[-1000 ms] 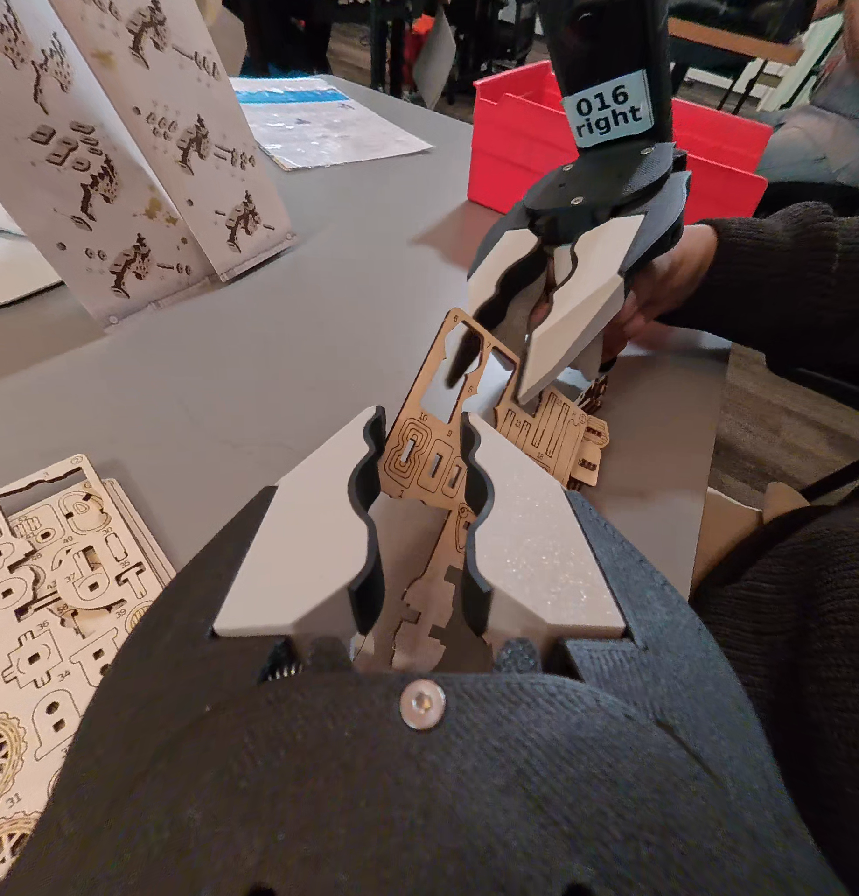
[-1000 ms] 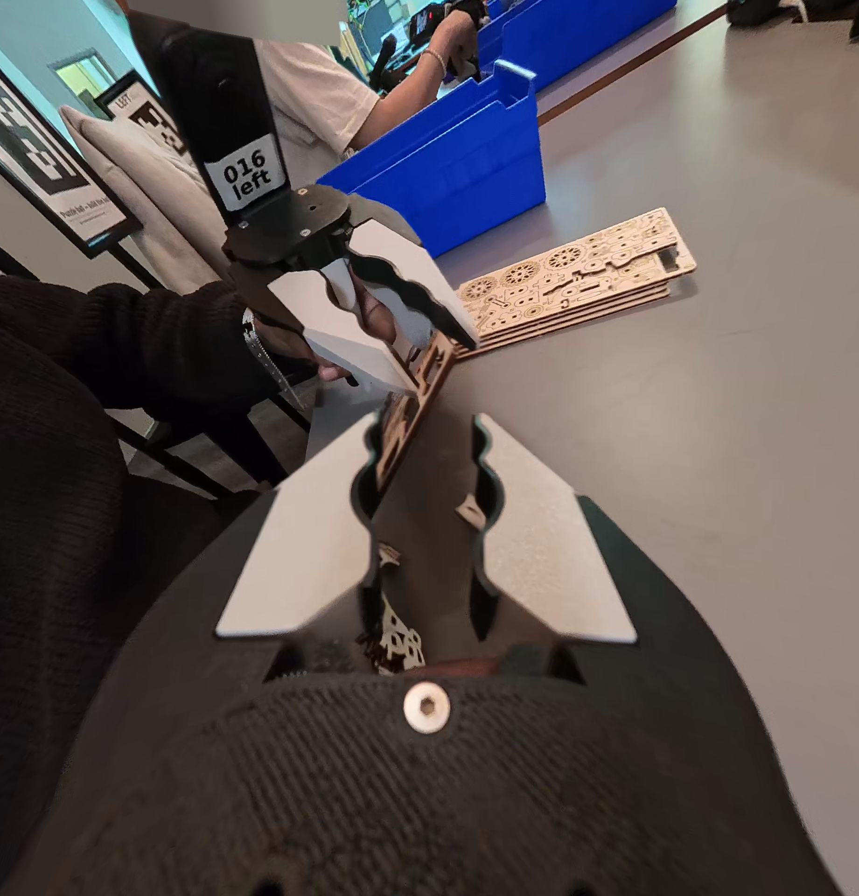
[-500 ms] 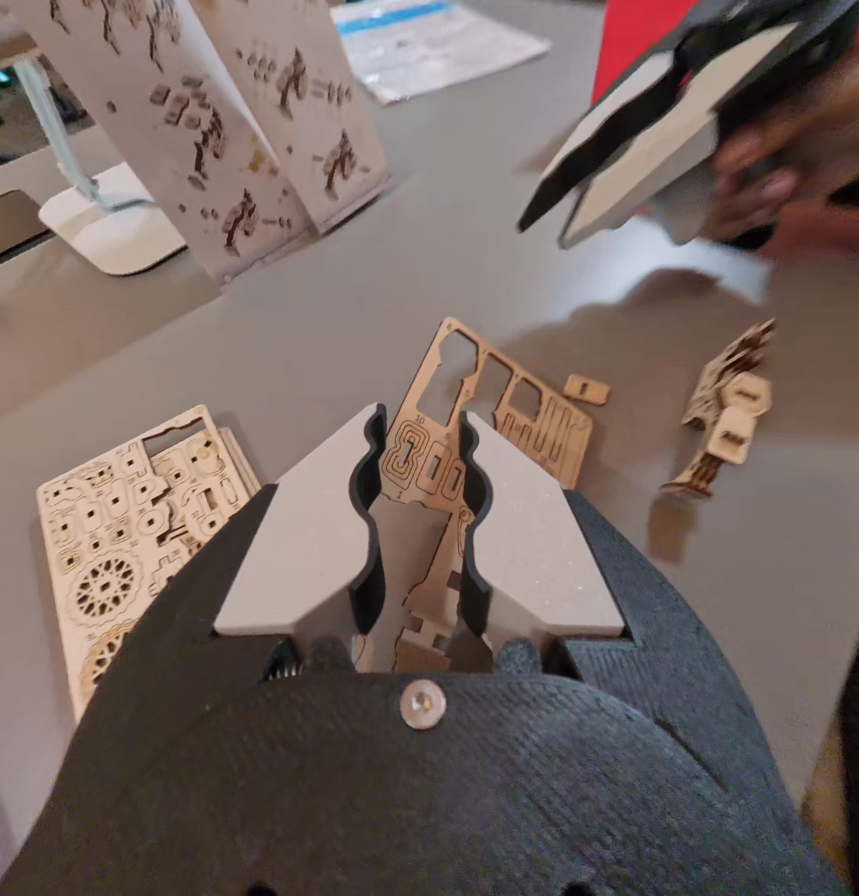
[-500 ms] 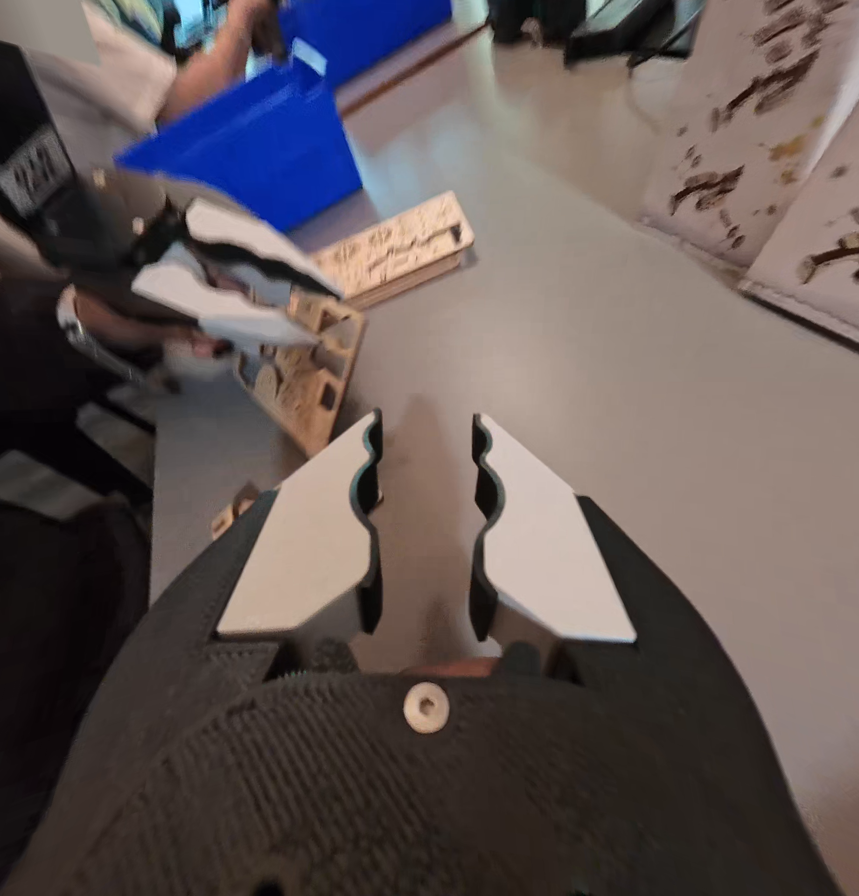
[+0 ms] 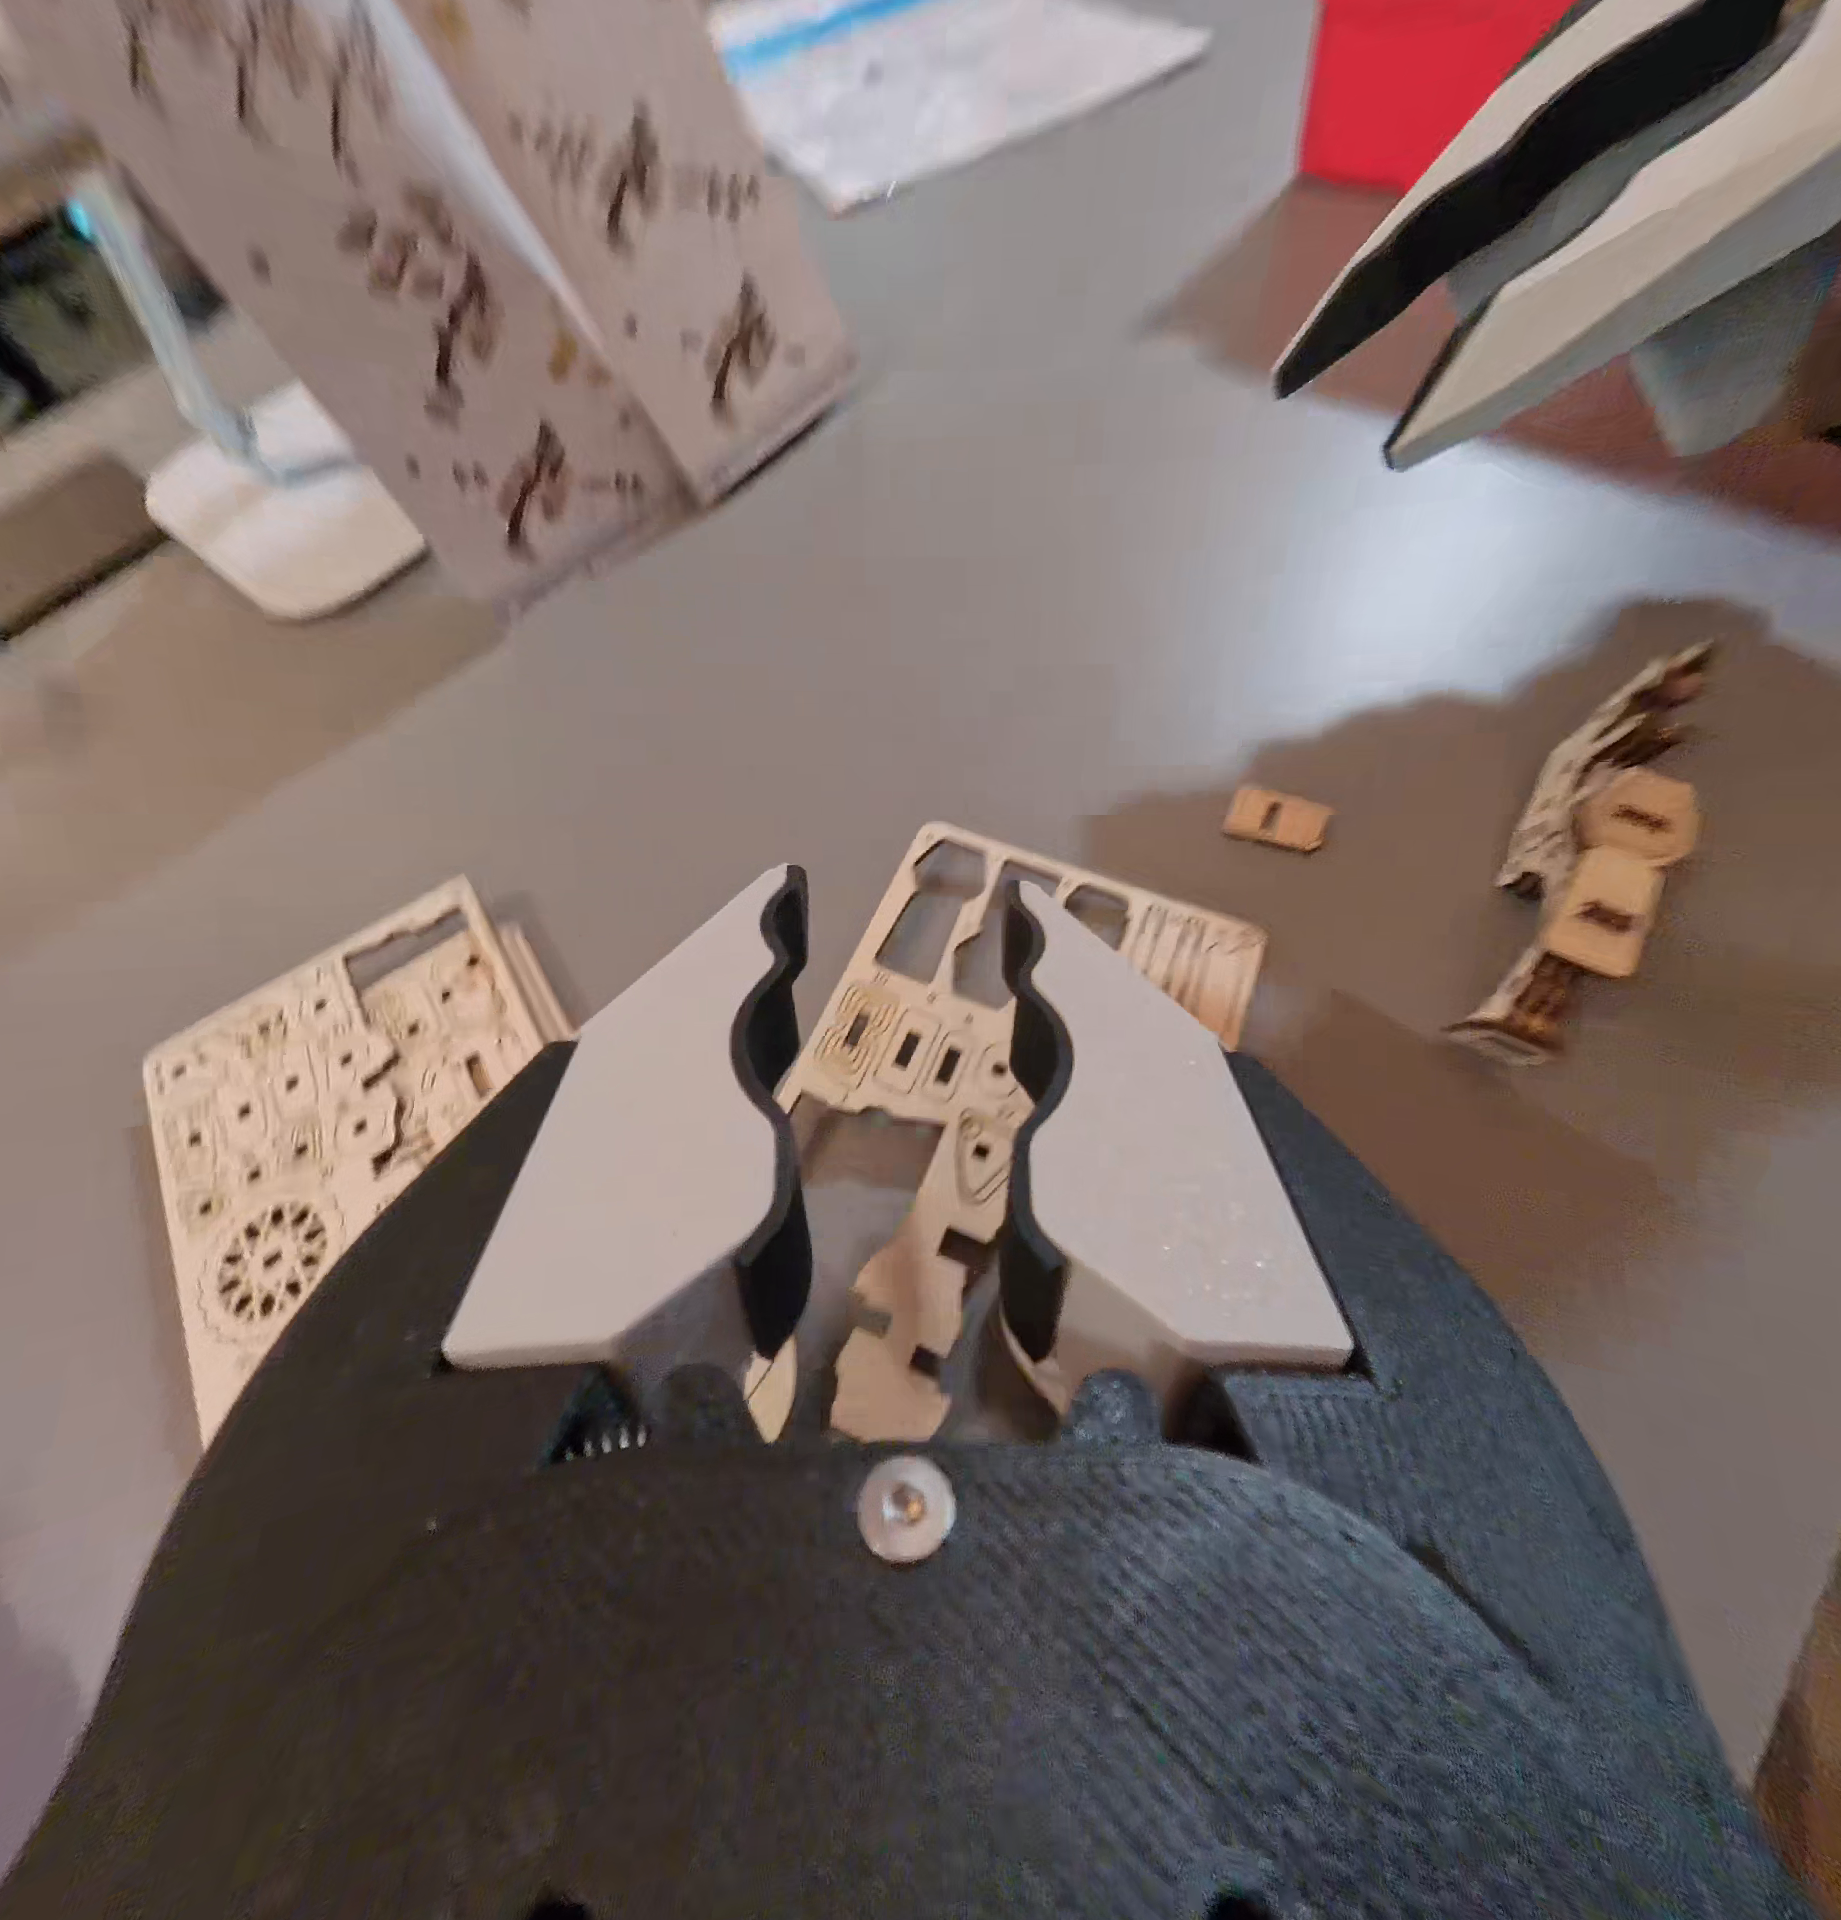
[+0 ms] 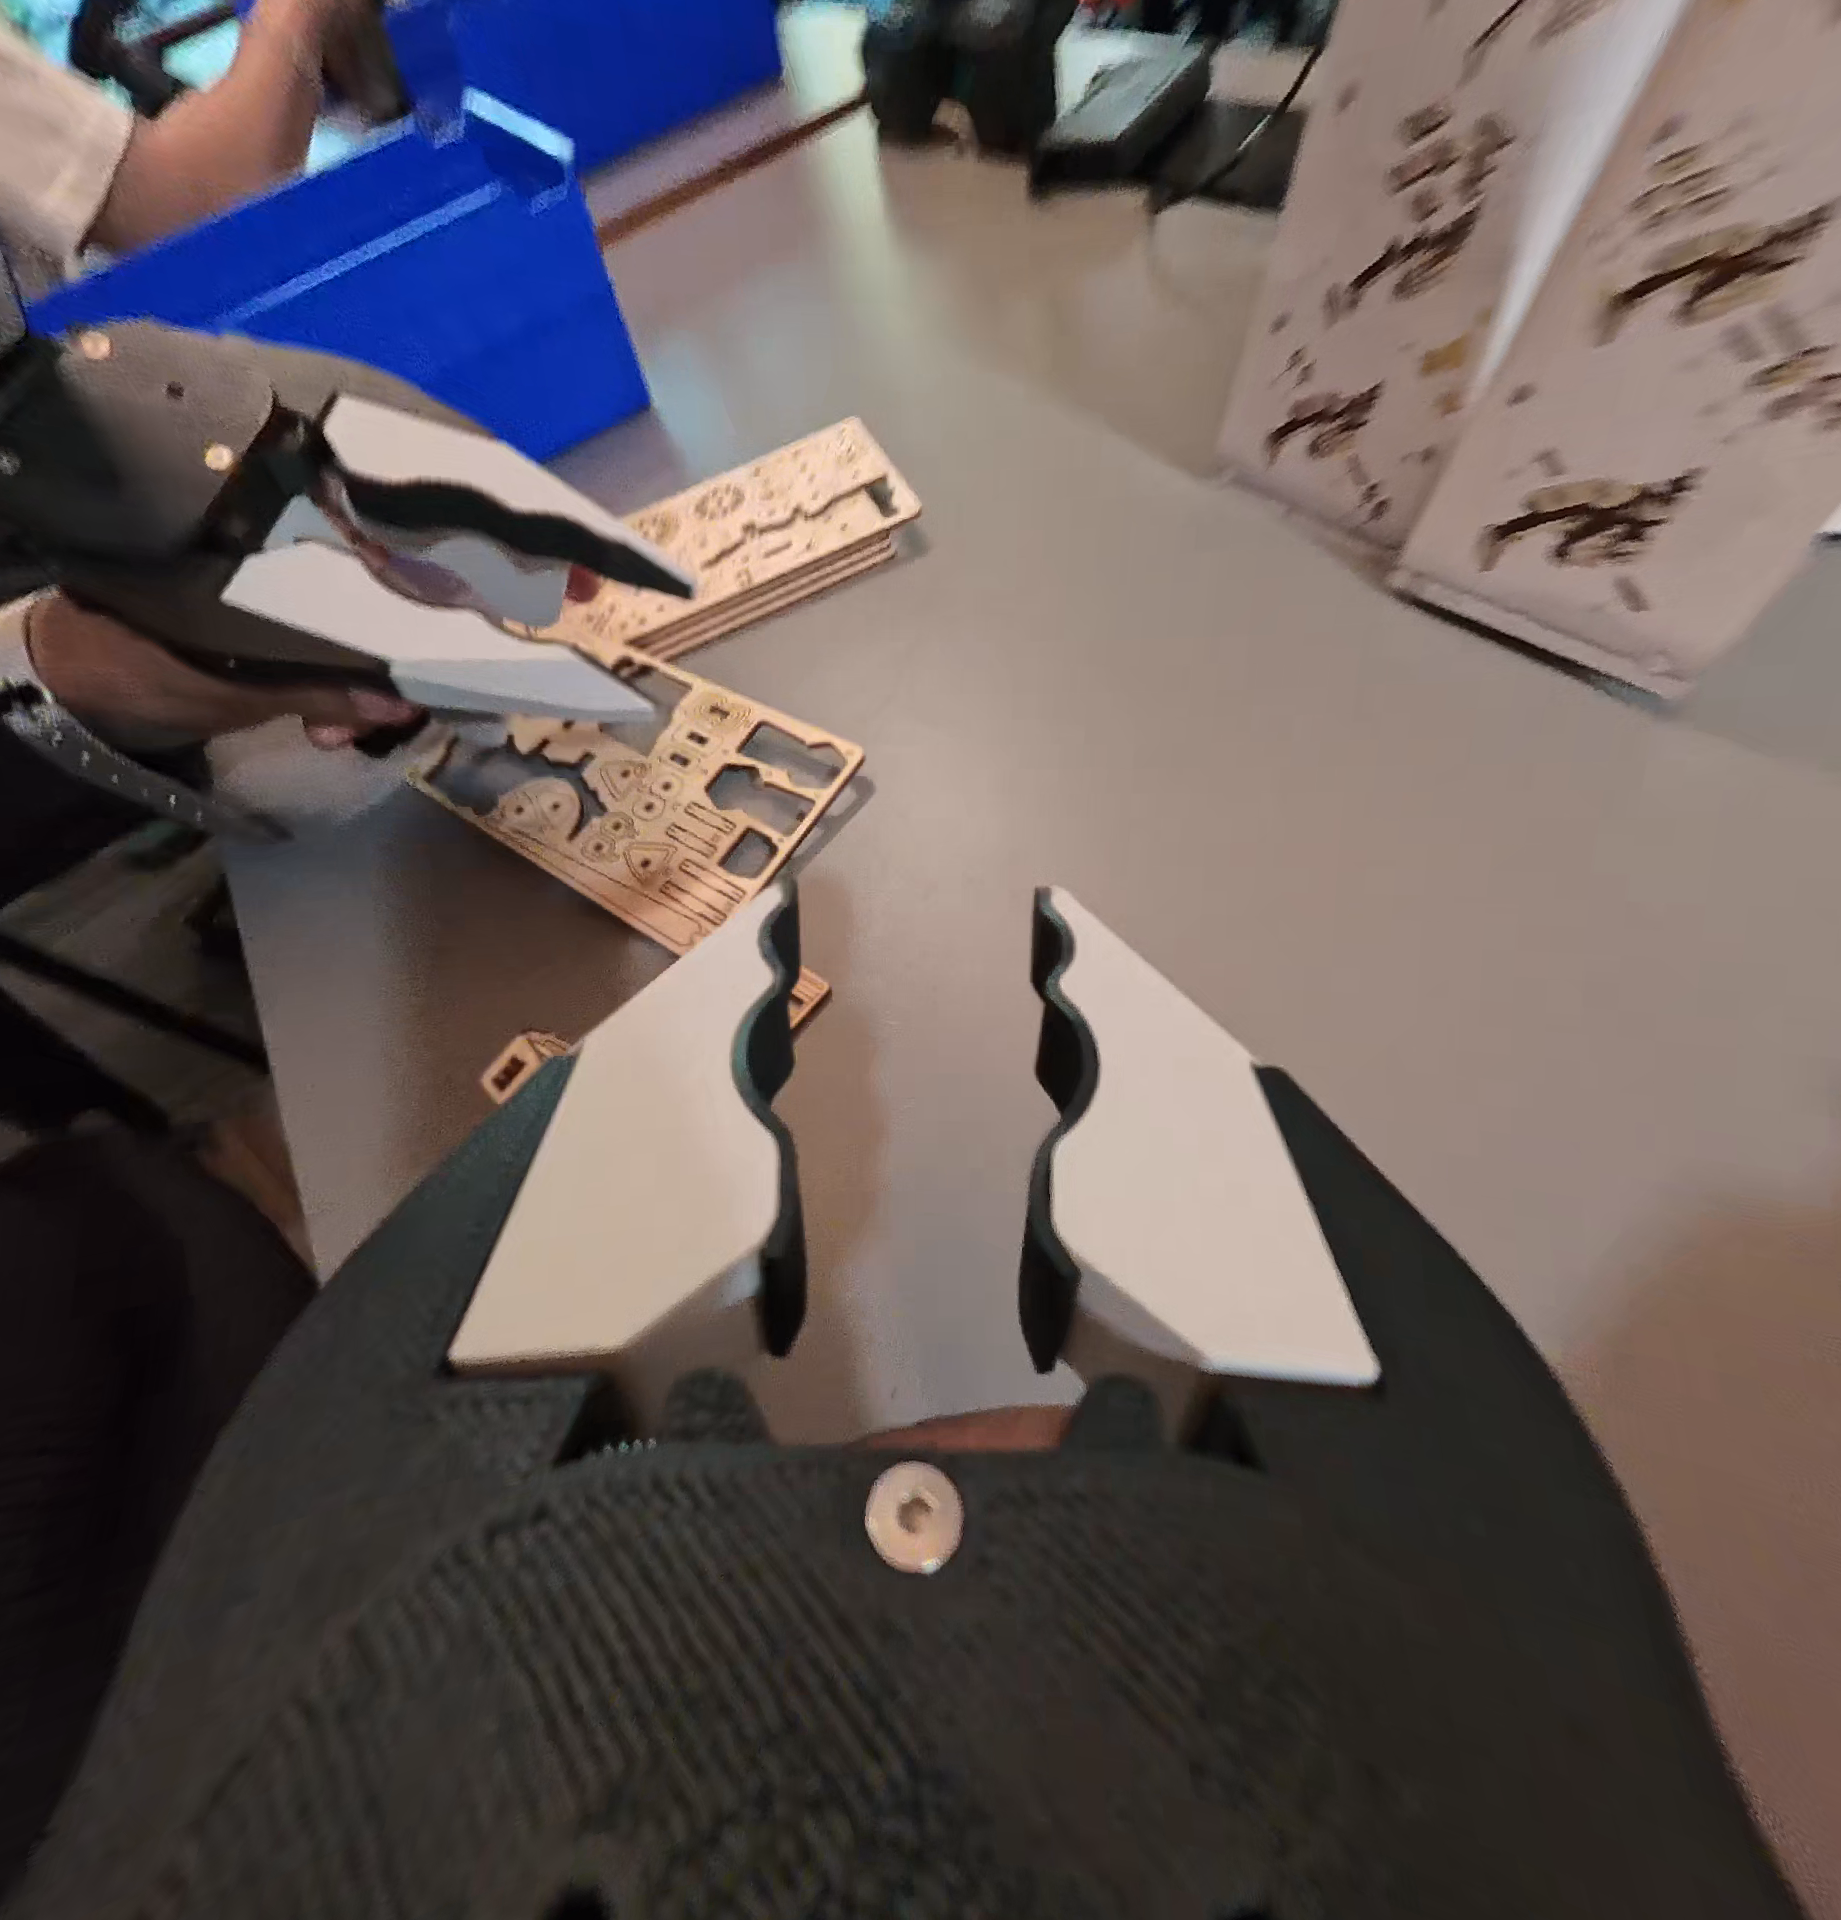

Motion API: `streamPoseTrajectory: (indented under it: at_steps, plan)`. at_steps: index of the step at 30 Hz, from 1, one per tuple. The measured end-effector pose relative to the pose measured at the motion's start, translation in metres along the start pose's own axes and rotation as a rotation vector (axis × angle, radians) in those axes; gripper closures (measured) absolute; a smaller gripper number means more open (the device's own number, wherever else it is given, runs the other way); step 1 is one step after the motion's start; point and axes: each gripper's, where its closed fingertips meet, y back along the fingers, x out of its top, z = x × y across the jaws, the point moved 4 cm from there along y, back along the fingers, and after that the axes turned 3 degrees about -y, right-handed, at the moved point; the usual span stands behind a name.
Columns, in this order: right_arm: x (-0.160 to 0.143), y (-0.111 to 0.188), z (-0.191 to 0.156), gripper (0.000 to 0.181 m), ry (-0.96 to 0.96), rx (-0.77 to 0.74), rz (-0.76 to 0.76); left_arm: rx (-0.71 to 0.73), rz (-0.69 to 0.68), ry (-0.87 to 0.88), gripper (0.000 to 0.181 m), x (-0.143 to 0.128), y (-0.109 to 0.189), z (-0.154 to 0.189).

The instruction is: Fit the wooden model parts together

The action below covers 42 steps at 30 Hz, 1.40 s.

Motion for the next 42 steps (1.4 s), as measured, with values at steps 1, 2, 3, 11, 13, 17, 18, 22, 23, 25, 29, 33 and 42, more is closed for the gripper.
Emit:
streamPoseTrajectory:
  at_steps: [1, 2, 3, 11, 13, 17, 18, 22, 23, 25, 29, 33, 42]
  plan:
    - [0.0, 0.01, -0.002, 0.138, -0.01, -0.028, 0.041, -0.018, 0.037, -0.016, 0.142, 0.006, 0.002, 0.006]
    - [-0.002, 0.02, -0.005, 0.138, -0.018, -0.051, 0.078, -0.04, 0.061, -0.026, 0.139, 0.011, 0.002, 0.013]
    - [-0.005, 0.028, -0.009, 0.139, -0.024, -0.067, 0.109, -0.073, 0.068, -0.038, 0.135, 0.013, 0.001, 0.021]
    - [-0.029, 0.054, -0.039, 0.142, -0.074, -0.054, 0.171, -0.225, -0.084, -0.222, 0.134, 0.011, -0.03, 0.058]
    - [-0.031, 0.054, -0.04, 0.141, -0.089, -0.047, 0.167, -0.289, -0.104, -0.259, 0.139, 0.014, -0.036, 0.063]
    - [-0.034, 0.061, -0.04, 0.142, -0.145, -0.036, 0.19, -0.432, -0.168, -0.379, 0.139, 0.019, -0.052, 0.071]
    - [-0.035, 0.063, -0.04, 0.142, -0.155, -0.038, 0.198, -0.455, -0.194, -0.403, 0.139, 0.018, -0.056, 0.072]
    - [-0.037, 0.068, -0.039, 0.142, -0.163, -0.056, 0.205, -0.53, -0.277, -0.494, 0.142, 0.011, -0.067, 0.077]
    - [-0.039, 0.068, -0.039, 0.142, -0.16, -0.061, 0.2, -0.542, -0.276, -0.499, 0.144, 0.01, -0.067, 0.078]
    - [-0.042, 0.068, -0.039, 0.142, -0.153, -0.07, 0.189, -0.577, -0.264, -0.481, 0.146, 0.009, -0.066, 0.079]
    - [-0.047, 0.065, -0.037, 0.142, -0.179, -0.055, 0.178, -0.654, -0.254, -0.445, 0.176, 0.005, -0.063, 0.084]
    - [-0.047, 0.063, -0.036, 0.142, -0.205, -0.039, 0.181, -0.608, -0.243, -0.452, 0.181, 0.005, -0.062, 0.081]
    - [-0.045, 0.058, -0.037, 0.142, -0.181, -0.019, 0.168, -0.516, -0.177, -0.283, 0.144, 0.015, -0.066, 0.066]
